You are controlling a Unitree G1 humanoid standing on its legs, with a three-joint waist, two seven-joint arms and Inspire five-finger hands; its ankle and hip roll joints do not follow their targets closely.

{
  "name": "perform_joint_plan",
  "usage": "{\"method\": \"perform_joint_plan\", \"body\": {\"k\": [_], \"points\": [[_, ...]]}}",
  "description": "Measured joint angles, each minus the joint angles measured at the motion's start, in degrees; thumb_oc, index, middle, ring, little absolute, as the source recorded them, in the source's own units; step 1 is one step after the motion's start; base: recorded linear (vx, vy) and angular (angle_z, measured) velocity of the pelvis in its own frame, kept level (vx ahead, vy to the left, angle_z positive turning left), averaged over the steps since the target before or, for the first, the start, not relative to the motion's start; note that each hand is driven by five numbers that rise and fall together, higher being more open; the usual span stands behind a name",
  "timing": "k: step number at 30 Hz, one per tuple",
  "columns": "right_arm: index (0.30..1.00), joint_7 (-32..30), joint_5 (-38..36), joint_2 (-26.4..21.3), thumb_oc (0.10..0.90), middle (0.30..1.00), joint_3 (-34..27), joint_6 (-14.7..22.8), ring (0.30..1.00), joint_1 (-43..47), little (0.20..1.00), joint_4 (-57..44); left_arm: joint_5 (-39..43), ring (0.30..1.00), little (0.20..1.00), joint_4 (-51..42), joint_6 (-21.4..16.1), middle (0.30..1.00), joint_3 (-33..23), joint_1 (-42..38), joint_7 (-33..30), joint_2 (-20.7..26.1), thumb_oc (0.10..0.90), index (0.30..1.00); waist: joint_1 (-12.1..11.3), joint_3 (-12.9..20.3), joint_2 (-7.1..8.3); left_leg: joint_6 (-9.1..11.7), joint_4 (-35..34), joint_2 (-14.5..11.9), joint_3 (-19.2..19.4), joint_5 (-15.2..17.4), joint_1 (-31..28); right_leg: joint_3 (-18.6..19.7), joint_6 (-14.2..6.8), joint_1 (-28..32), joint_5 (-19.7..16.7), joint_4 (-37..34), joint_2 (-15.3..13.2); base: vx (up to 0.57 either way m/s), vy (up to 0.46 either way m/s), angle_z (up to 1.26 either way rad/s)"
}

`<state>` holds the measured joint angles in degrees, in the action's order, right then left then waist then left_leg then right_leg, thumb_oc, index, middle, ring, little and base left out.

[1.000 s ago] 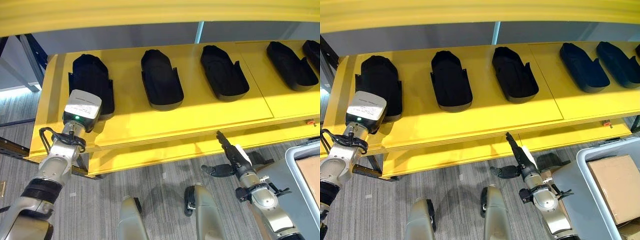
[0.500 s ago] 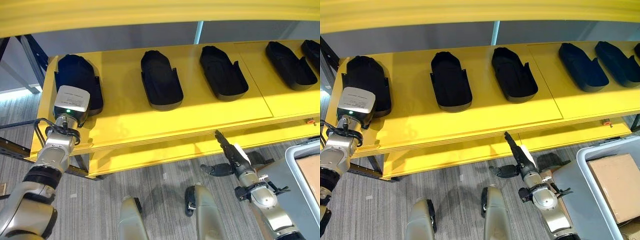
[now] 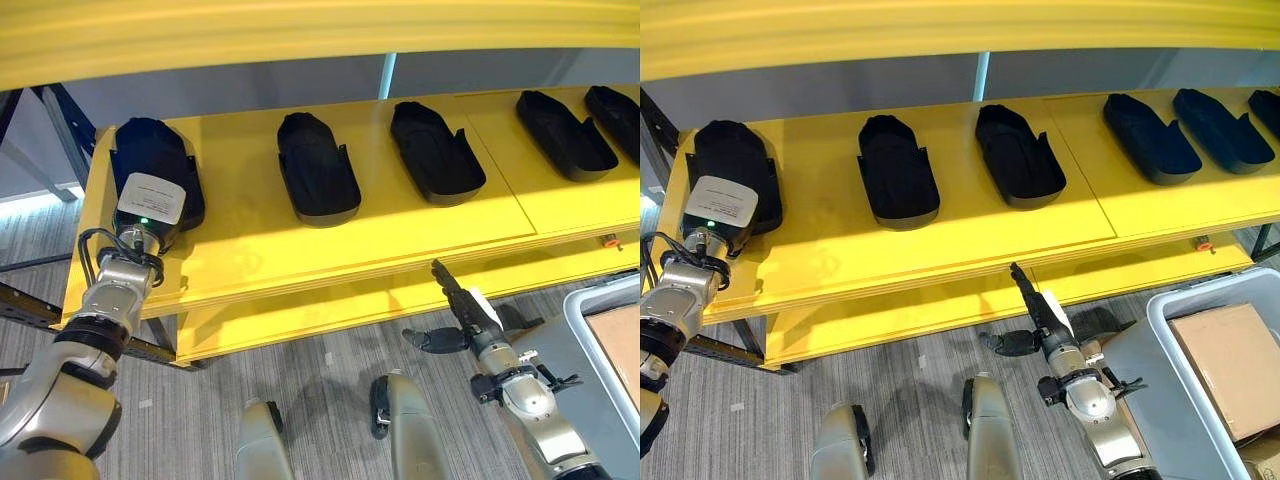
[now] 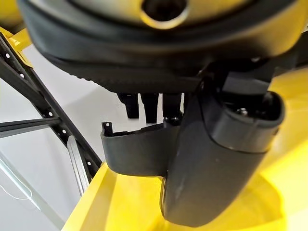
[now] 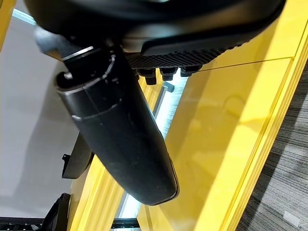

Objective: Move parts from the plastic box to the shelf.

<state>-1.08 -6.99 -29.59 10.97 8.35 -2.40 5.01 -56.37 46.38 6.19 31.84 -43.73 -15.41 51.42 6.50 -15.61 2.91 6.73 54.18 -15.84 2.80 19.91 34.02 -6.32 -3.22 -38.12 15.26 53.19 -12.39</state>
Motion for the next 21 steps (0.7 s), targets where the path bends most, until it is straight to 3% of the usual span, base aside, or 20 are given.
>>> {"method": "perform_joint_plan", "body": {"k": [2,3,5,8,12,21], "points": [[1.000,-0.5,0.0,0.0,0.900,1.000,-0.9,0.1,1.000,-0.2,1.000,0.8,-0.3,1.000,1.000,-15.8,-1.9,1.000,-1.1,4.8,1.6,5.5,0.900,1.000,-0.6,0.0,0.12,0.1,-0.1,0.0,-0.2,-0.2,1.2,-0.2,-0.1,-1.0,0.0,-0.2,-0.2,-0.03,0.002,0.05],[1.000,-0.6,0.0,0.4,0.900,1.000,-0.9,0.1,1.000,0.3,1.000,1.9,-0.5,1.000,1.000,-19.7,-3.2,1.000,-1.3,6.3,1.6,6.1,0.900,1.000,-1.7,0.0,0.10,0.0,-0.1,0.1,-0.1,-0.2,1.1,-0.1,-0.2,-0.8,0.0,-0.2,-0.3,0.01,0.008,0.05],[1.000,-0.5,0.0,0.6,0.900,1.000,-1.1,0.1,1.000,0.1,1.000,2.0,-0.8,1.000,1.000,-24.5,-4.5,1.000,-5.5,10.9,2.4,6.8,0.900,1.000,-1.4,0.0,0.10,-0.2,-0.1,0.1,-0.1,0.0,1.1,-0.2,-0.2,-0.8,0.1,-0.2,-0.3,0.00,0.004,0.02],[1.000,-0.3,0.0,0.7,0.900,1.000,-1.1,0.1,1.000,0.2,1.000,2.3,-1.2,1.000,1.000,-26.2,-6.1,1.000,-6.9,13.6,2.6,7.5,0.900,1.000,-2.1,0.0,0.10,-0.2,-0.2,0.3,-0.1,0.0,1.1,-0.3,-0.1,-0.8,0.2,-0.1,-0.3,0.00,0.000,0.00],[1.000,0.1,0.0,0.7,0.900,1.000,-1.2,0.1,1.000,0.0,1.000,2.2,-3.6,1.000,1.000,-31.0,-9.4,1.000,-7.4,18.0,3.6,13.4,0.900,1.000,-2.0,-0.1,0.23,-0.2,-0.2,0.1,-0.2,0.0,1.1,-0.3,-0.1,-0.8,0.3,-0.1,-0.4,0.00,0.000,0.00],[1.000,0.7,0.0,0.7,0.900,1.000,-1.3,0.1,1.000,-0.1,1.000,2.2,-5.7,1.000,1.000,-36.0,-13.3,1.000,-7.5,18.5,3.9,18.0,0.900,1.000,-2.1,-0.6,0.17,-0.2,-0.4,0.1,-0.2,0.1,1.1,-0.3,-0.1,-0.8,0.3,-0.2,-0.4,0.00,0.000,0.00]]}}
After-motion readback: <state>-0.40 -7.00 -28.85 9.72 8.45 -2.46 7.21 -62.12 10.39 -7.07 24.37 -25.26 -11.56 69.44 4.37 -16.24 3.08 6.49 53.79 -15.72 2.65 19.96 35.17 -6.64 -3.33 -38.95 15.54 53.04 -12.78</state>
